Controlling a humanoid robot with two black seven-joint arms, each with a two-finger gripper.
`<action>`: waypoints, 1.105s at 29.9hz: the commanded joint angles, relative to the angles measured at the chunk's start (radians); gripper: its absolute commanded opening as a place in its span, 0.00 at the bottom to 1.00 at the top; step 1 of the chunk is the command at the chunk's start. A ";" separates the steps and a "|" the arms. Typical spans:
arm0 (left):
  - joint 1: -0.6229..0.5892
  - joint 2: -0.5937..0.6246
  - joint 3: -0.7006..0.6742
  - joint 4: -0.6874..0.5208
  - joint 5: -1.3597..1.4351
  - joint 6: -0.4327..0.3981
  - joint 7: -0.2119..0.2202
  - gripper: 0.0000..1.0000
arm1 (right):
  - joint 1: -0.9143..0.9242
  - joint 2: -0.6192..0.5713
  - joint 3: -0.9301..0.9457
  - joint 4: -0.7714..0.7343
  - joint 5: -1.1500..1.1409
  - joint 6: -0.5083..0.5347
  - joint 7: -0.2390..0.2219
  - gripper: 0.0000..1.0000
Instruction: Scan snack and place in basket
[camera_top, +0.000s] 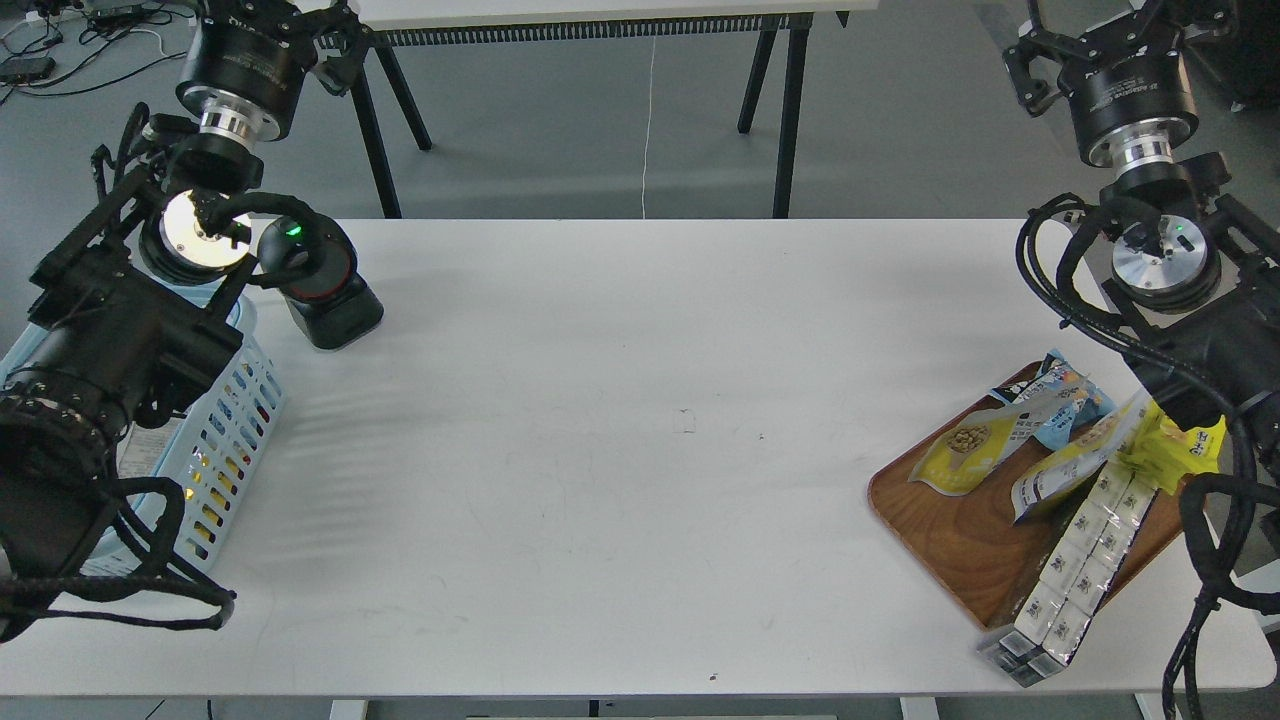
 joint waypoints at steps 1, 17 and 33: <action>0.001 0.000 0.000 0.000 0.004 0.000 -0.006 1.00 | 0.000 -0.009 -0.001 -0.003 0.000 0.003 -0.006 1.00; -0.020 0.014 -0.001 0.001 0.001 0.000 -0.006 1.00 | 0.127 -0.199 -0.162 0.196 -0.165 0.003 -0.012 0.99; -0.020 0.058 -0.001 0.001 0.001 0.000 -0.003 1.00 | 0.692 -0.276 -0.875 0.500 -0.868 -0.024 0.005 0.98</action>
